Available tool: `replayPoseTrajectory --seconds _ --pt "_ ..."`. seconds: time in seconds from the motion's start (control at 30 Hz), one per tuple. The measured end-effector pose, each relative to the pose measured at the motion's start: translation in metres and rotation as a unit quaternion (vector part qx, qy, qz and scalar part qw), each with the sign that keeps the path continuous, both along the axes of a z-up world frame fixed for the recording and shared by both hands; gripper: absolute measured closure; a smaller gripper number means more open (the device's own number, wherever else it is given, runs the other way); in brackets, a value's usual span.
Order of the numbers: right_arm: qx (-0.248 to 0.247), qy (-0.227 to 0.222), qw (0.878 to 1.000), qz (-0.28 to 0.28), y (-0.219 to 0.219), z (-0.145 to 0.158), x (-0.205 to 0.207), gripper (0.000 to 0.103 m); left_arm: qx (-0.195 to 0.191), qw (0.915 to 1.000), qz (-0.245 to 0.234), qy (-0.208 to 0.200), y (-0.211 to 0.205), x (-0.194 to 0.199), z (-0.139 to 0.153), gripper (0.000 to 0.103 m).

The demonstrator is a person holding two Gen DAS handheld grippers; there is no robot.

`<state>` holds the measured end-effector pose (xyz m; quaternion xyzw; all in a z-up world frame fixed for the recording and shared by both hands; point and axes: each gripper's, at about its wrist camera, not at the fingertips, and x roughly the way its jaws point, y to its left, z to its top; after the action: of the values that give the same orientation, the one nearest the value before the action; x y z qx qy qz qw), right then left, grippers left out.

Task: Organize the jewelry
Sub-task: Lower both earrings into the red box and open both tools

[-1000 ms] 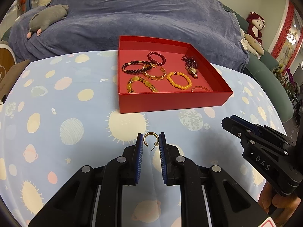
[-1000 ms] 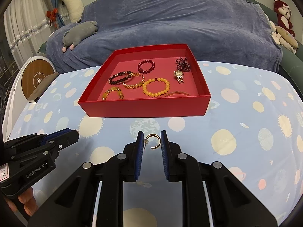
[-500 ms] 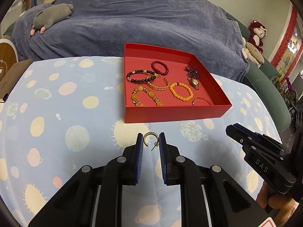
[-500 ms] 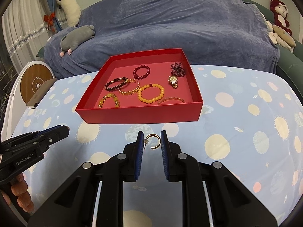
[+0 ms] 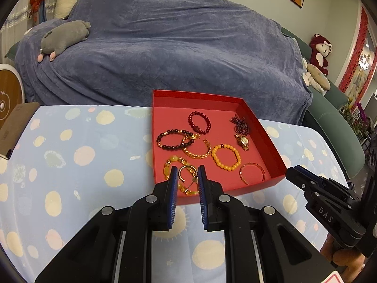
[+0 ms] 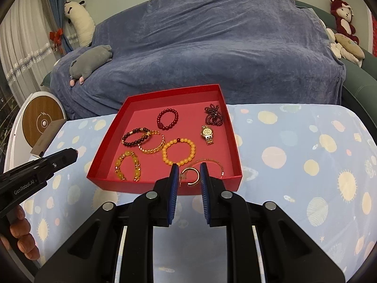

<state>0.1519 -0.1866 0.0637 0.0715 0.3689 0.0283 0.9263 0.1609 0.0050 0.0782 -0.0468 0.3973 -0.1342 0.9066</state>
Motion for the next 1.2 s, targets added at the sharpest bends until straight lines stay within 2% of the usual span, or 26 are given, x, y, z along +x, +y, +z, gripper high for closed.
replayPoseTrajectory --seconds 0.1,0.23,0.43,0.53,0.73,0.97,1.2 --pt "-0.014 0.003 1.000 -0.005 -0.002 -0.006 0.016 0.085 0.019 0.9998 -0.001 0.000 -0.012 0.022 -0.008 0.089" --pt "-0.029 0.012 1.000 -0.003 -0.001 -0.021 0.036 0.085 0.036 0.9992 -0.003 0.014 -0.026 0.040 -0.034 0.089" --pt "-0.043 0.037 0.998 0.005 0.005 -0.045 0.048 0.085 0.047 0.9981 -0.005 0.040 -0.030 0.040 -0.066 0.089" --pt "-0.053 0.037 0.998 0.008 0.008 -0.048 0.044 0.085 0.057 0.9978 -0.003 0.034 -0.029 0.034 -0.068 0.089" --pt "-0.054 0.039 0.998 0.012 0.008 -0.049 0.029 0.085 0.057 0.9977 -0.010 0.036 -0.025 0.022 -0.068 0.088" --pt "-0.042 0.058 0.997 0.013 0.009 -0.048 -0.002 0.085 0.060 0.9971 -0.024 0.040 -0.019 -0.011 -0.068 0.088" --pt "-0.011 0.083 0.996 0.016 0.014 -0.047 -0.063 0.085 0.073 0.9945 -0.050 0.057 -0.010 -0.062 -0.068 0.088"
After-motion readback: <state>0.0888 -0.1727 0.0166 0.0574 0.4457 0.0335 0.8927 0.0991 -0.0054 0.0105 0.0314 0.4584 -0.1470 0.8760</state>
